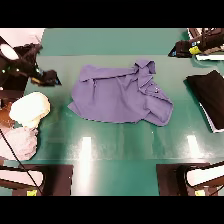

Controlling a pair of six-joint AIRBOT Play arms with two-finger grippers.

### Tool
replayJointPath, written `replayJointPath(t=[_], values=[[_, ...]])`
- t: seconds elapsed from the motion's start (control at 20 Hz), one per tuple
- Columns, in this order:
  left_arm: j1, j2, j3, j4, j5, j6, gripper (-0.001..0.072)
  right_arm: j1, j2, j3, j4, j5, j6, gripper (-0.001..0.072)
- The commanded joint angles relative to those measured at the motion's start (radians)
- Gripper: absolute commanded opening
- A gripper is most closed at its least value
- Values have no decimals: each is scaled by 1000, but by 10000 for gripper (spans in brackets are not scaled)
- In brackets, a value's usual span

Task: Fold the shirts.

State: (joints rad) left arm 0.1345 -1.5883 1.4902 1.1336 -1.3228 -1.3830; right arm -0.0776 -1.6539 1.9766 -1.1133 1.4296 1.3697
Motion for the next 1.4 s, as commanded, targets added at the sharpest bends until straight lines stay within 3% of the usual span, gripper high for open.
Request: replayJointPath(t=[0.0, 0.15, 0.65, 0.8, 0.85, 1.1, 1.35], values=[[49, -3, -190, -98, 4, 104, 455, 22, 5, -1, 22, 101, -8, 290], [47, -3, -286, -156, 83, 164, 455, 49, 5, -1, 22, 111, -8, 290], [-47, -53, -297, -164, 122, 187, 453, 69, 5, -2, 21, 132, -7, 290], [-64, -54, -294, -169, 128, 182, 191, 69, 5, -2, 20, 158, -8, 291], [-63, -54, -294, -169, 122, 178, 40, 64, 5, -2, 20, 171, -8, 290], [-63, -18, -238, -88, -3, 177, 22, 11, 8, -11, 20, 299, 11, 290], [-63, 177, -229, -42, 2, 179, 22, -95, 193, -416, 19, 184, 21, 290]])
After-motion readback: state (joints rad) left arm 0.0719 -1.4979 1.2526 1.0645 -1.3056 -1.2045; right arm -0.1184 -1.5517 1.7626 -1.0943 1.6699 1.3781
